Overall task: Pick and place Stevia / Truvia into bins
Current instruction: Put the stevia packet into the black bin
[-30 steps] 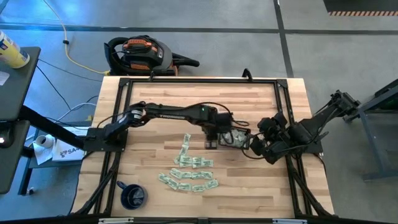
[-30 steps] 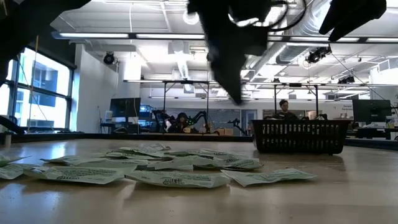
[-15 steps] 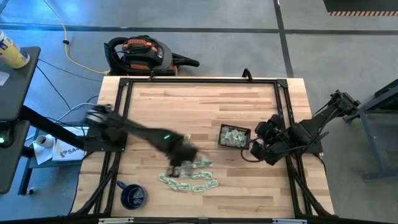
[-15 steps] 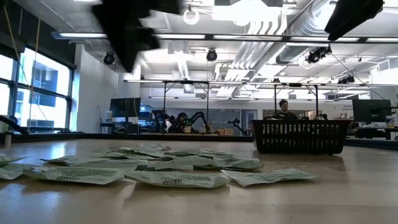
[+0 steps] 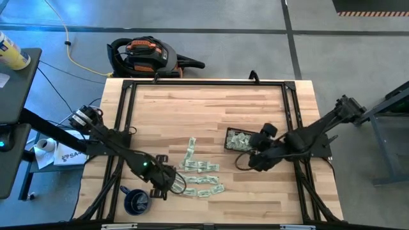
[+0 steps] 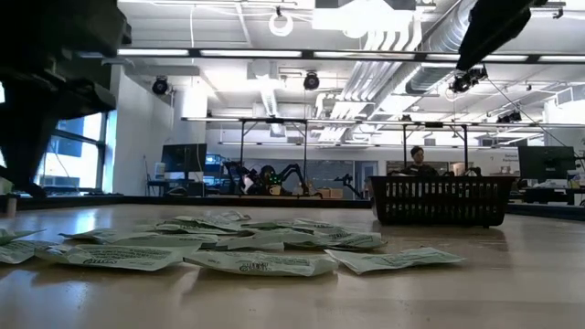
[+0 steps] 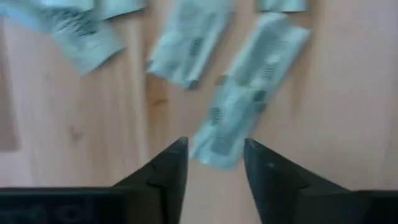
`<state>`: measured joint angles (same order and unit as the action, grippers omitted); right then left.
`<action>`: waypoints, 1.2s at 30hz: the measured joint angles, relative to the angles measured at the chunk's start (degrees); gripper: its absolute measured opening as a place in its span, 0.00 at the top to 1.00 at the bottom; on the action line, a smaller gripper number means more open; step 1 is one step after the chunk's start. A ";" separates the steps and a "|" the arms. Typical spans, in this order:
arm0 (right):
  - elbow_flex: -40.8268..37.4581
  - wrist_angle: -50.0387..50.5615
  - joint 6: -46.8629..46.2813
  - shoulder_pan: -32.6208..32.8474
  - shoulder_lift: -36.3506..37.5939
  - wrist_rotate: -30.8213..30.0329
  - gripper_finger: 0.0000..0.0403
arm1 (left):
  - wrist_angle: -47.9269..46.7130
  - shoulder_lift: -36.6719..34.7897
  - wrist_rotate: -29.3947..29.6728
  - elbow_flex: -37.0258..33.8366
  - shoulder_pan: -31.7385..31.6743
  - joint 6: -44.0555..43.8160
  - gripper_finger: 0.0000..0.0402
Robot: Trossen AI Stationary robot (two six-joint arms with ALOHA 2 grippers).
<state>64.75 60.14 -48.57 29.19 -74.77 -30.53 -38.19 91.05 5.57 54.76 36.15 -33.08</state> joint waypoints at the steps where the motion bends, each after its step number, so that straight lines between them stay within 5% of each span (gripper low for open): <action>1: 0.00 -0.05 -0.39 0.02 -0.67 0.23 0.23 | 0.21 -0.04 0.23 -0.48 -0.14 -0.31 0.49; 7: 0.00 -1.68 -2.81 0.00 -4.03 2.45 0.23 | 5.88 -0.04 -2.10 -3.92 -0.53 0.49 0.31; 11: 0.00 -3.19 -4.55 -0.03 -5.43 2.38 0.23 | 9.64 -0.02 -2.35 -7.33 -0.54 1.79 0.29; 17: 0.00 -4.16 -8.07 -0.28 -6.28 0.48 0.23 | 15.04 -0.39 -0.49 -12.51 -0.52 2.93 0.48; 25: 0.00 -6.03 -15.66 -0.45 -4.18 -9.19 0.23 | 14.20 -0.28 1.96 -12.88 -3.67 9.52 0.93; 36: 0.00 -6.71 -18.49 -1.92 1.73 -12.86 0.23 | 2.38 -2.37 9.25 -2.34 -16.13 21.88 0.95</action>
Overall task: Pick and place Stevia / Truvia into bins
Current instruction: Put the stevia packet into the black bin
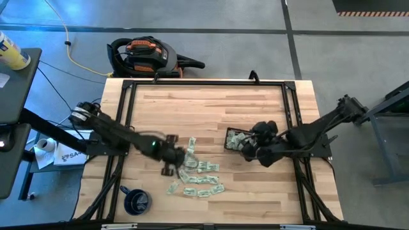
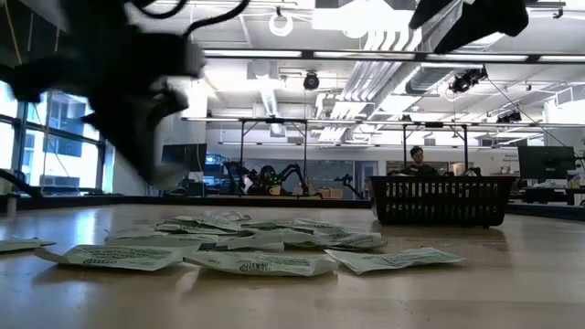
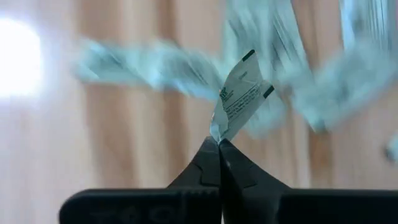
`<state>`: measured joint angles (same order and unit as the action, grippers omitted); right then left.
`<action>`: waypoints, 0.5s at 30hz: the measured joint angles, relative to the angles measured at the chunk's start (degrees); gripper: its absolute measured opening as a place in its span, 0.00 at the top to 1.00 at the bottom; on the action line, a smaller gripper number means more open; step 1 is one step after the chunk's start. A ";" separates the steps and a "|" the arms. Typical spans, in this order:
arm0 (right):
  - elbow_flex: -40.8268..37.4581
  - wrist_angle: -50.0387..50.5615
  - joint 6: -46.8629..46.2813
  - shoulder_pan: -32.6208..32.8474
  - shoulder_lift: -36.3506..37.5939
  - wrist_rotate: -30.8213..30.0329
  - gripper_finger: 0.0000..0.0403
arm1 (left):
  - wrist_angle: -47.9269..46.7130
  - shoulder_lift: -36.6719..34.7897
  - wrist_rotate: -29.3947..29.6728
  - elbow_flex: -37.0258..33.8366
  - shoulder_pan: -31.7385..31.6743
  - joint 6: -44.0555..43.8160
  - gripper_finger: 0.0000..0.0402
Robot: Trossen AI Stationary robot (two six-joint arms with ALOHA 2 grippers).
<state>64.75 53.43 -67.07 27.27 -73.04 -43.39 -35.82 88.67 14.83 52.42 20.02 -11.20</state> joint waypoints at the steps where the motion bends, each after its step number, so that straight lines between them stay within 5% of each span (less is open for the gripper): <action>1: 0.00 0.02 -0.02 0.00 1.03 -0.72 0.23 | 1.47 -0.10 0.08 0.97 -1.88 1.14 0.95; 10: 0.02 11.14 -1.62 -0.76 7.33 0.56 0.23 | 29.63 7.64 -6.58 13.48 -18.90 5.19 0.94; 15: 0.00 19.67 -4.92 -0.72 7.66 5.46 0.23 | 28.48 20.57 -11.78 29.68 -22.16 8.08 0.94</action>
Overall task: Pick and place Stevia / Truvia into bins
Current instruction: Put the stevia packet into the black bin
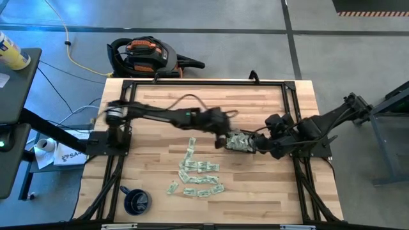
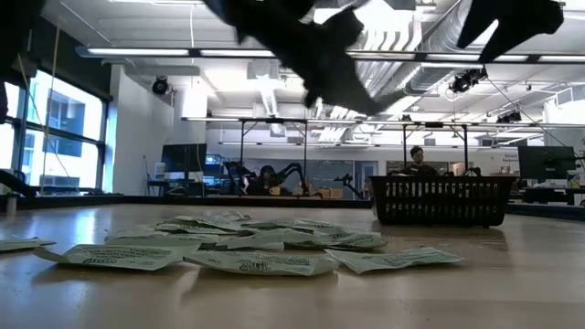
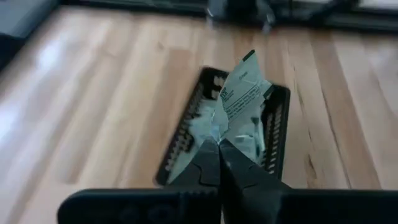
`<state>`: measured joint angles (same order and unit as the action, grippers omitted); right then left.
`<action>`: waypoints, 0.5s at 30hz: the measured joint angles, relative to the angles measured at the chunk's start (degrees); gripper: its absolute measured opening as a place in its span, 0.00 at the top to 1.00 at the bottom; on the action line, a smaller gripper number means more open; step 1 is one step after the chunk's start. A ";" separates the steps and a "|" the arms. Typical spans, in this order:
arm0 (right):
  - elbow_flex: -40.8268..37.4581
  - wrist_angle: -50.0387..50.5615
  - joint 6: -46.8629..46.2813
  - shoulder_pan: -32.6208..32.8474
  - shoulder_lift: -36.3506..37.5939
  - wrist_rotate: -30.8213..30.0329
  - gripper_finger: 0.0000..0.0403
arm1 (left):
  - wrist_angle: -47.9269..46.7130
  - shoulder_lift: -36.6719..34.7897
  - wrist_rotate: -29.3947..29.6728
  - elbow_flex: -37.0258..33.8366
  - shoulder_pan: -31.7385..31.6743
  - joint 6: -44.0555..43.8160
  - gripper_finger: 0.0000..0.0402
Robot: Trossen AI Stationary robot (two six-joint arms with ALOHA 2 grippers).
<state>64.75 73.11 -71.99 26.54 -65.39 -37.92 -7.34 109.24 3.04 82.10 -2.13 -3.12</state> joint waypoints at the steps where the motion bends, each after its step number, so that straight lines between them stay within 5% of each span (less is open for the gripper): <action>1: 0.00 0.22 -0.02 0.13 0.01 0.45 0.23 | -2.33 2.76 -0.27 3.64 -0.07 0.84 0.93; 7: 0.00 0.01 -0.02 1.25 0.13 0.70 0.23 | -16.79 17.57 -1.45 23.62 0.00 1.34 0.89; 15: 0.00 1.64 0.64 2.95 -0.60 4.41 0.23 | -26.72 21.14 -1.67 29.07 0.42 0.91 0.81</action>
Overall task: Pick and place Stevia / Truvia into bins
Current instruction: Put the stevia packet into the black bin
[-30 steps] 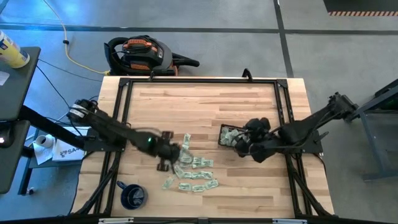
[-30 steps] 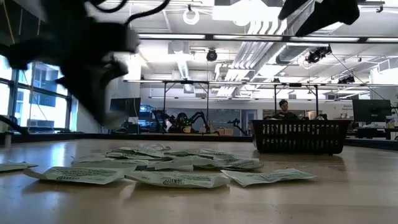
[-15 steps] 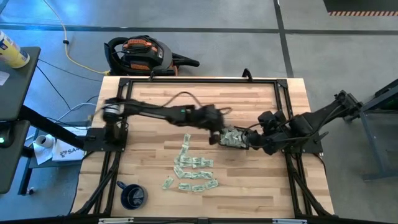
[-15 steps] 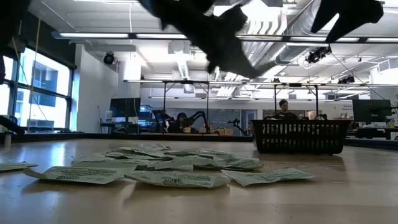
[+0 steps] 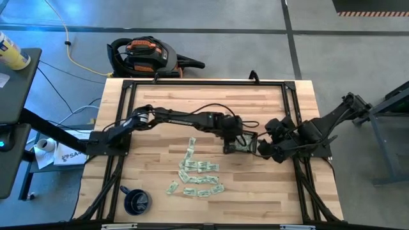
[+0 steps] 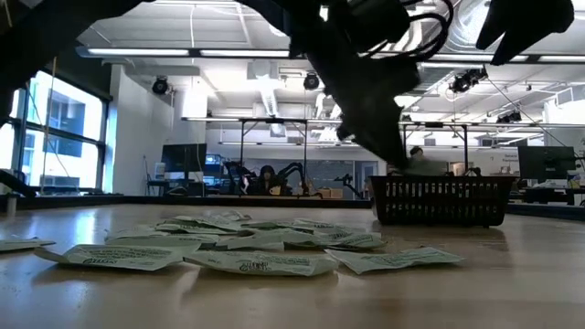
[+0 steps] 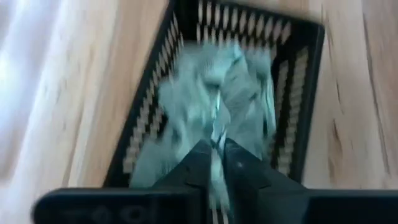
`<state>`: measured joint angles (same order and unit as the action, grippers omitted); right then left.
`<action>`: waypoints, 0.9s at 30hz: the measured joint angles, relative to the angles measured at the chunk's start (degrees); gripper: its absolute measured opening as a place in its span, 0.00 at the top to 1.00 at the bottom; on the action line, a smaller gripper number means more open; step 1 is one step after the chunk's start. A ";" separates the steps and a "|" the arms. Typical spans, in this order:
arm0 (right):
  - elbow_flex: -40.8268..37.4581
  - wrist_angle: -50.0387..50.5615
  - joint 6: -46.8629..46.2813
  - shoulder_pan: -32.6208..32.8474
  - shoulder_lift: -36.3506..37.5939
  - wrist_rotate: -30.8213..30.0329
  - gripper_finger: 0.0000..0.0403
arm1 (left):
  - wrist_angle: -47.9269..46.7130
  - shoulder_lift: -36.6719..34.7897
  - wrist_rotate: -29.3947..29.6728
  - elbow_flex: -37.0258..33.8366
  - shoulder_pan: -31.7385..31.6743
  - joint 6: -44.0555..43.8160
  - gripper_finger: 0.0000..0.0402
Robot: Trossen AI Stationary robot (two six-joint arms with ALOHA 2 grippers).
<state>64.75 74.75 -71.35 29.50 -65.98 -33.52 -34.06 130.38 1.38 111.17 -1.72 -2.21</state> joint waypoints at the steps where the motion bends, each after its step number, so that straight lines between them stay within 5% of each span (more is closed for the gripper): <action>1: 0.00 -0.07 0.56 0.30 -0.21 -0.07 0.23 | -2.26 -0.67 -0.42 -0.06 0.00 -0.14 0.78; 7: 0.00 -1.91 4.48 1.98 -1.45 -0.16 0.23 | -15.27 -4.59 -4.13 -0.03 0.98 -0.83 0.64; 13: 0.02 -9.26 14.47 1.92 -6.51 6.96 0.23 | -25.61 -10.49 1.83 -3.38 6.99 1.70 0.63; 17: 0.02 -15.63 25.70 1.81 -12.89 12.09 0.23 | -21.75 -17.88 4.14 -15.35 10.91 -2.48 0.66; 27: 0.02 -38.21 45.51 1.57 -27.19 25.43 0.23 | -4.09 -43.57 6.86 -50.63 17.38 -35.11 0.70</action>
<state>64.77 36.54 -25.84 31.07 -93.18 -8.09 -38.16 86.81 8.24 60.54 15.66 -37.32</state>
